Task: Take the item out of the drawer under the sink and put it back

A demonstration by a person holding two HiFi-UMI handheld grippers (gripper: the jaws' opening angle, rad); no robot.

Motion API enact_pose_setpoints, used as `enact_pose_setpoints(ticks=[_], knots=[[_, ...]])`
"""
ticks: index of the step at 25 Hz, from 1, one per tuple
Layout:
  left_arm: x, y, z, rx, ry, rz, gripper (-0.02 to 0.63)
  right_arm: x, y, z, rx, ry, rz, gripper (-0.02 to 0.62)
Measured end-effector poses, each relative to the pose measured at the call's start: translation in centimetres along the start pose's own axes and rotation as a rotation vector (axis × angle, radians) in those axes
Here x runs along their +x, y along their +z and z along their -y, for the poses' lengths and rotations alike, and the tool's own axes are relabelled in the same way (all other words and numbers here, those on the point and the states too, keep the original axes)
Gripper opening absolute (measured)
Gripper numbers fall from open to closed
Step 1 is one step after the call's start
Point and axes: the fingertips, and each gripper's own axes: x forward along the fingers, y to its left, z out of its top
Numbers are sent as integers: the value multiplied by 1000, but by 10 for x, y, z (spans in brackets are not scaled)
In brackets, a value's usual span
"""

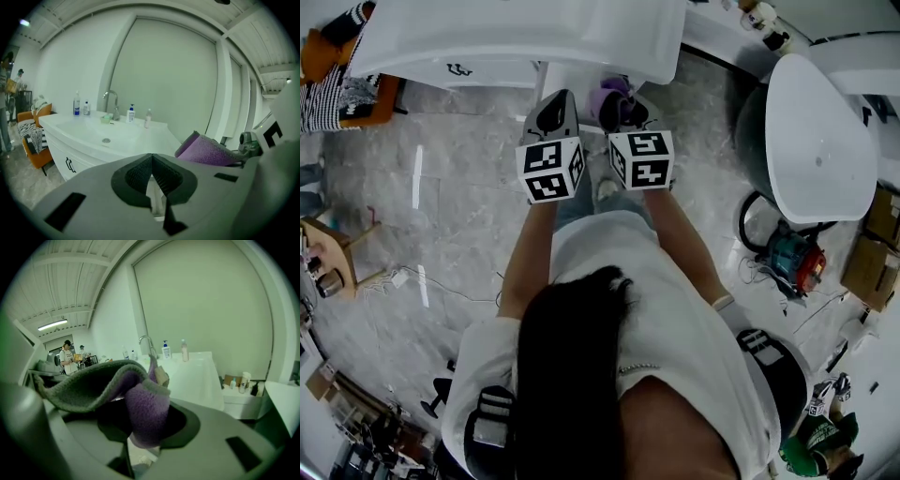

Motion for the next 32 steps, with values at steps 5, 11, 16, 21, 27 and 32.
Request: enact_pose_setpoints(ticks=[5,11,16,21,27,32], knots=[[23,-5,-19,-22,8,-39,5,28,-8,2,-5,1,-51,132],[44,-28,-36,-30,9,-101,5,58,-28,4,17,-9,-110,130],[62,-37,-47,-36,-1,-137,5,82,-40,2,9,-3,-154,130],[77,-55,-65,-58,4,-176,5,112,-67,4,47,2,-224,130],[95,-72,-84,-78,38,-208,5,145,-100,14,65,10,-280,130],[108,-86,-93,-95,41,-219,5,173,-132,17,74,33,-344,130]])
